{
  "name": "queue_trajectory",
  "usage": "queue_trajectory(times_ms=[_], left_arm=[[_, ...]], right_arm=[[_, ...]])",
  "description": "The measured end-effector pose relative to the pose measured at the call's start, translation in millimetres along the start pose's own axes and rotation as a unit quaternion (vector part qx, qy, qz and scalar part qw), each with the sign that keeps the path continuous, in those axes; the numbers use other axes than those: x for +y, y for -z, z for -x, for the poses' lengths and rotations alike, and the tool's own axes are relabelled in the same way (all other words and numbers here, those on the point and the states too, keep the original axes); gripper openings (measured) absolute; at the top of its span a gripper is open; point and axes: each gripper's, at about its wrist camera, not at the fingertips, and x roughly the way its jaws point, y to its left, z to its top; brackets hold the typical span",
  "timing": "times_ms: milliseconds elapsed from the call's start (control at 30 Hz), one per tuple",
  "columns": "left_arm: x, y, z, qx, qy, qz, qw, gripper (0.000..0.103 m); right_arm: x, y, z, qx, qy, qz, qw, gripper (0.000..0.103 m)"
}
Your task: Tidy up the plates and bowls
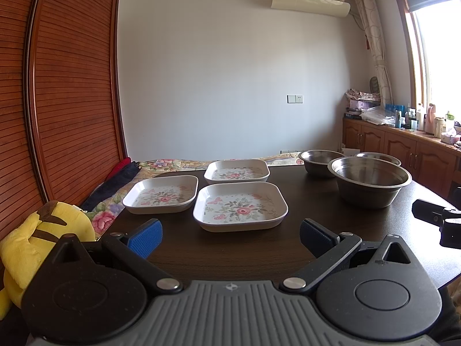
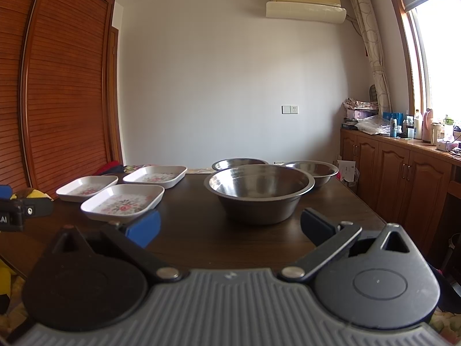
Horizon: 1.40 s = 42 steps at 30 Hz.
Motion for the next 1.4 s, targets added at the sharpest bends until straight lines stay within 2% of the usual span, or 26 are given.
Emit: queue_trajectory(times_ms=[1400], left_arm=[[-0.8, -0.4, 4.1, 0.003, 0.004, -0.005, 1.0, 0.103]], right_arm=[[-0.2, -0.2, 1.0, 0.0, -0.001, 0.0, 1.0, 0.103]])
